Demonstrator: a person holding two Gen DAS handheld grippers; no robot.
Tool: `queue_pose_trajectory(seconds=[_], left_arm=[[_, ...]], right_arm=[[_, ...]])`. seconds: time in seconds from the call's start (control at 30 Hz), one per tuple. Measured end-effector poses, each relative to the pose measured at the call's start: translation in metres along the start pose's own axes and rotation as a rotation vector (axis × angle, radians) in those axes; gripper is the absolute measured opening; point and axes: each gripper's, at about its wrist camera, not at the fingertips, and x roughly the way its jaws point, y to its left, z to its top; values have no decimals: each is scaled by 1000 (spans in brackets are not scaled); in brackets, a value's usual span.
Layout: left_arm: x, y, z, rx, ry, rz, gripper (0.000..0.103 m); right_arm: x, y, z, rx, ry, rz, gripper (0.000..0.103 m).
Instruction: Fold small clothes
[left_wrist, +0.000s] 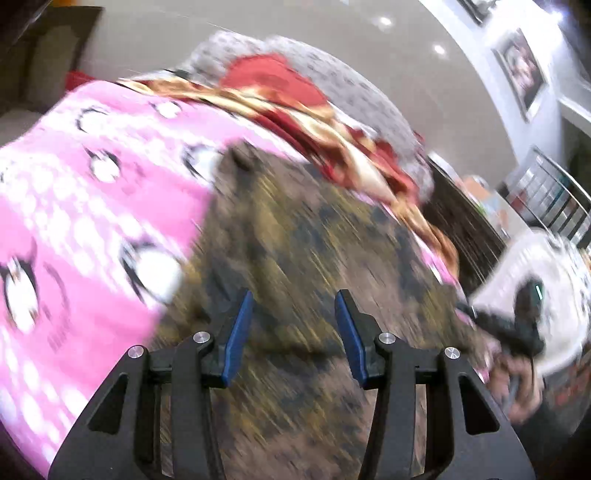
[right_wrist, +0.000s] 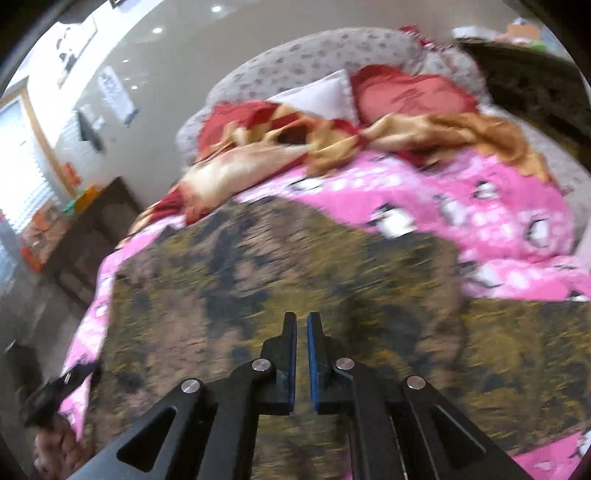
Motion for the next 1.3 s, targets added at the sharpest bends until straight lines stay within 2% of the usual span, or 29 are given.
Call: queue_pose_trajectory(seconds=[0.07,0.1,0.2,0.27,0.4,0.5,0.8,0.87,0.9,0.93,0.97,1.1,1.23,1.27,1.3], left_arm=[[13,8,15,-50,8,20,46],[20,8,18,-45,20,26,46],[37,7,14,22,47,81,46],[44,17,5,18,65,93,46],[45,29,-5,-8,46,72,46],[47,28,-6,8,52,82,46],[48,33,-5,-25,57,49,46],[48,33,-5,-24,57,50,46],[48,33,-5,-24,57,51,46],[48,33,-5,-25,57,50,46],[48,33,-5,-25,57,50,46],[48,33,-5,-25,57,50,46],[48,33,-5,-27,56,48,46],[48,33,-5,-27,57,48,46],[48,33,-5,-27,57,49,46]], right_arm=[[16,11,-4,-27,55,54,4],[22,11,-5,-27,70,54,4],[18,-15,-7,42,32,-87,4],[6,-32,-9,82,-1,-82,4],[5,-32,-14,13,38,-72,5],[14,-29,-12,-26,51,-119,6],[14,-42,-11,9,13,-114,8],[12,-43,-12,15,5,-111,14],[13,-44,-12,19,7,-107,24],[13,-44,-13,19,2,-104,42],[12,-44,-13,20,-9,-115,49],[19,-49,-12,50,-3,-91,50],[33,-49,-12,55,48,19,50],[32,-48,-13,44,41,28,49],[31,-45,-13,27,36,25,44]])
